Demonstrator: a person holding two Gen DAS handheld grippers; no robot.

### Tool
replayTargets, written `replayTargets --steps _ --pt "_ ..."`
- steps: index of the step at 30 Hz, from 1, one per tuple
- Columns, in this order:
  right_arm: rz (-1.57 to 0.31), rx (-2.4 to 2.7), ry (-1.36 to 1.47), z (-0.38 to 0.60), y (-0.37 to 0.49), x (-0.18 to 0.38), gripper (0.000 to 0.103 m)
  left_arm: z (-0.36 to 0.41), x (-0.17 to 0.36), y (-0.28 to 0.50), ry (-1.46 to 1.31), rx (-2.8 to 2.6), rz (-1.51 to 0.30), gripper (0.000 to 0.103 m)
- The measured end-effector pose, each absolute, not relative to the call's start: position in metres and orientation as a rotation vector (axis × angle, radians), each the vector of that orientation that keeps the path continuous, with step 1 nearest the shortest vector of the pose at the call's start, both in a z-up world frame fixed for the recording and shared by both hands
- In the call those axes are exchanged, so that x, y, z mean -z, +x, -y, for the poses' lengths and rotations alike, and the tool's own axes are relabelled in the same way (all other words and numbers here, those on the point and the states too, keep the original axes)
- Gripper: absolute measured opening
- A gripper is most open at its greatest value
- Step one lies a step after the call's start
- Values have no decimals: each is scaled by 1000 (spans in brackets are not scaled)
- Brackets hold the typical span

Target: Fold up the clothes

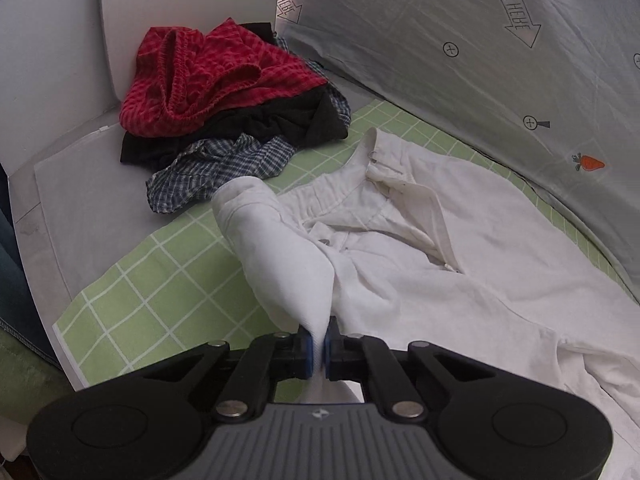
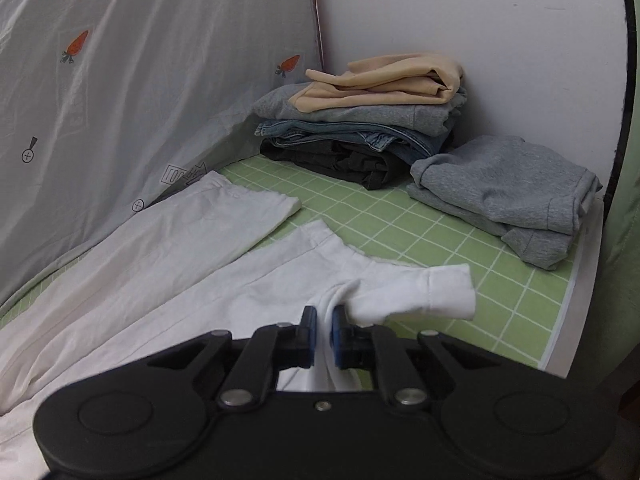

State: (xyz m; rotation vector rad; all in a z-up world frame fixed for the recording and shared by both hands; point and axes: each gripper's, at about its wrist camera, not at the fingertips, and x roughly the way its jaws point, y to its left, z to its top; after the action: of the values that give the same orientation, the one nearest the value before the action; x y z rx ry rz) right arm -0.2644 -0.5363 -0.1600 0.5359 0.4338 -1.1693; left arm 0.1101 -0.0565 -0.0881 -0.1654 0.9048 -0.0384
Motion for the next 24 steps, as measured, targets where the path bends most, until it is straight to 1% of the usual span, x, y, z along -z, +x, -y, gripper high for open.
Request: replayTargets --steps 8,12,15,19,22,24 --pt "-230 1062 399 582 -205 84 8 93 18 149 -210 118 -691 5" --pt "-181 1029 346 604 -171 63 8 114 14 172 -195 117 -658 6" --pt "-228 1016 317 617 -144 74 8 129 35 192 -164 86 -692 6" --pt "-341 1018 312 634 -107 109 8 144 73 210 -141 34 -767 6" --pt "-403 1046 320 646 -83 134 8 150 87 221 -161 1 -795 5" --pt "-415 1054 347 658 -70 140 8 155 88 234 -178 -15 -807 6"
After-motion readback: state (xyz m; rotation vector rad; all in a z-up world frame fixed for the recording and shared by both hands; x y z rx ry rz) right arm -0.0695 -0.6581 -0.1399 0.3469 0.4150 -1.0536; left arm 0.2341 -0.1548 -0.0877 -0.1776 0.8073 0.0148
